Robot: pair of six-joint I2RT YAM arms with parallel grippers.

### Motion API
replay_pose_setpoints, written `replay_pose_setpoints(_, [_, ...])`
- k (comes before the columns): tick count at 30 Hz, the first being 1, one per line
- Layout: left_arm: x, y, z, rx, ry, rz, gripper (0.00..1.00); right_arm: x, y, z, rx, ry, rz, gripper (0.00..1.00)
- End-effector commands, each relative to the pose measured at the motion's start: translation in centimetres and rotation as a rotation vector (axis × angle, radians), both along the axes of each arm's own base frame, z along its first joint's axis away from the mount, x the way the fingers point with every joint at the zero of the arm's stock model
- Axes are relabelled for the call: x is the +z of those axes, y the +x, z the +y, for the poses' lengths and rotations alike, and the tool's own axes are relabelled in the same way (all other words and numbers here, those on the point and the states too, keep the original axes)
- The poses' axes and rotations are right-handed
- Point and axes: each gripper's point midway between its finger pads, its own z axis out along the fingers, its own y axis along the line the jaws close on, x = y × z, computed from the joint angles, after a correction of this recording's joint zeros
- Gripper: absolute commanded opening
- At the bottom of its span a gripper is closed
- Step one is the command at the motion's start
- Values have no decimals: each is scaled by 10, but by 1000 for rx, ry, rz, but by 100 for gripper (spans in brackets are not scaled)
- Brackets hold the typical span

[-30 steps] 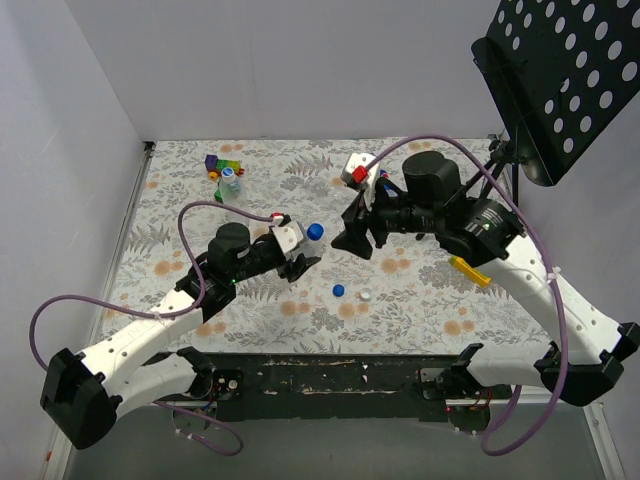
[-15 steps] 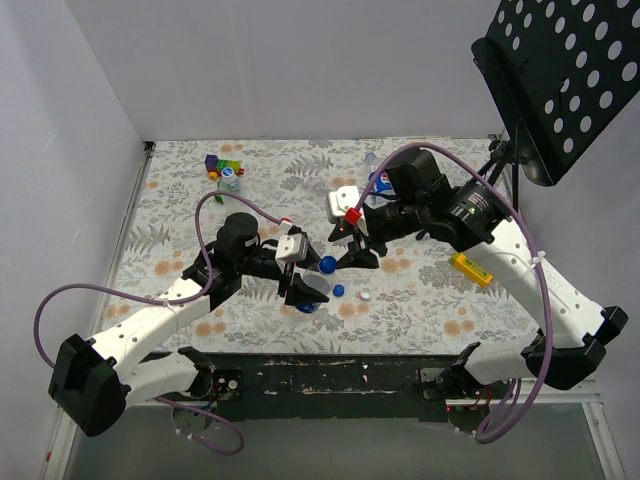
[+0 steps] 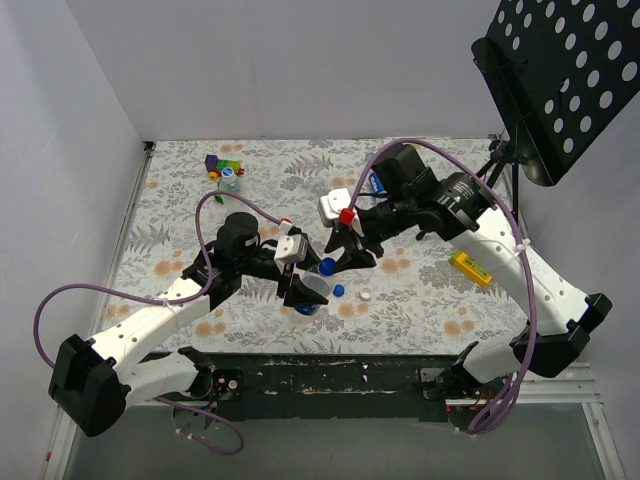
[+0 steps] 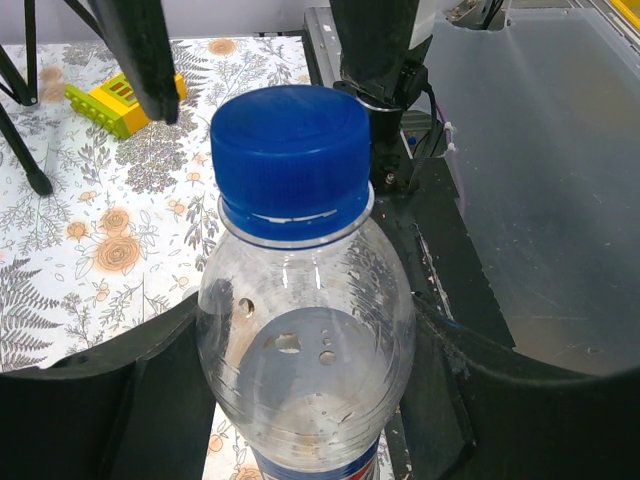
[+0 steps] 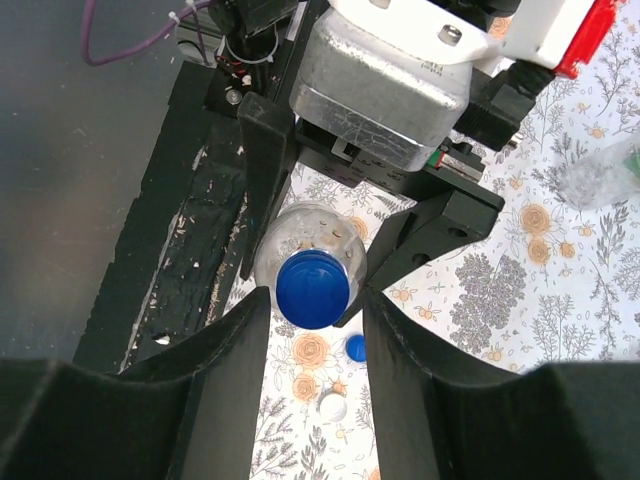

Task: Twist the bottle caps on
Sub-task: Screw the bottle cap onto the plastic bottle.

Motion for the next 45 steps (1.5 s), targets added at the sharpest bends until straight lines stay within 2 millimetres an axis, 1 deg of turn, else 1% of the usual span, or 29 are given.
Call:
replay_pose_setpoints(1, [22,-1,1,-14,-41,-53,0,12,-9,3,53,27,6,48])
replay_pose_setpoints(10, [23,-1,1,-7,-43,-57,0,4,-14,7,80,-6,43,40])
replay_pose_setpoints(15, [24,0,2,2,-44,-62,0,1,-14,10,79,-25,56,33])
replay_pose_setpoints(18, [24,0,2,9,-44,-63,0,-3,-16,10,84,-46,70,32])
replay_pose_setpoints(22, [23,3,1,21,-41,-60,0,-4,-22,10,101,-53,80,36])
replay_pose_setpoints(31, [21,7,1,46,-33,-54,0,5,-26,7,105,-38,70,42])
replay_pose_setpoints(38, [22,8,1,50,-35,-58,0,2,-28,7,113,-47,76,47])
replay_pose_setpoints(45, [23,8,1,52,-38,-63,0,-3,-26,10,109,-65,79,48])
